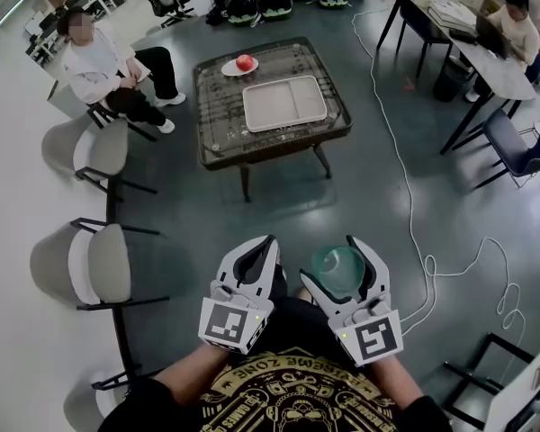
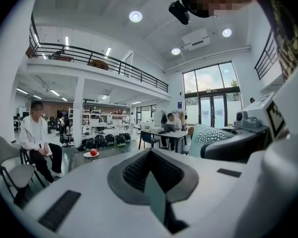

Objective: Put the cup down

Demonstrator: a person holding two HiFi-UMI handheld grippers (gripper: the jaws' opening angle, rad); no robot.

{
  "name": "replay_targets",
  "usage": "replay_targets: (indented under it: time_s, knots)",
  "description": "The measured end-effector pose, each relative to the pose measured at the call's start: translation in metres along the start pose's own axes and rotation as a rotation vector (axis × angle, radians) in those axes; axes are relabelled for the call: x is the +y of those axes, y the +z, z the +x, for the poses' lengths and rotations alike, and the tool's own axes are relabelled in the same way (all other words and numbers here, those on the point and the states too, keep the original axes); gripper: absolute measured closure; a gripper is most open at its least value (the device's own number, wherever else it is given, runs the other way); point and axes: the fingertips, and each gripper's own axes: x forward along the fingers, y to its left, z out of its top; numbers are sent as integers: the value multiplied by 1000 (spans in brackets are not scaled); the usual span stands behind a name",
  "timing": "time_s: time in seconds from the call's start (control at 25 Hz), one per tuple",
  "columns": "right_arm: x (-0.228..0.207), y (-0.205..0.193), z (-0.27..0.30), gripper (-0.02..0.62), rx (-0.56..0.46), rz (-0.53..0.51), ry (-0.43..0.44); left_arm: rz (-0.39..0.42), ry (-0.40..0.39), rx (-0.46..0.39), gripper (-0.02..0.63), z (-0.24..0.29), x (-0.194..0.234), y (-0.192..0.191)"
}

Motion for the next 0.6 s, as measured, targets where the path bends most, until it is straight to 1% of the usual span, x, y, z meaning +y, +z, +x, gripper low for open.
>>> replay_targets:
  time_s: [0.36,0.6]
  knots:
    - [-17,-7,16,206,20,-2,-27,-12,-29,3,606,27,7,-8]
    - [-27,-11,45,206,43,3,-42,-22,-41,16,606,46,31,-14]
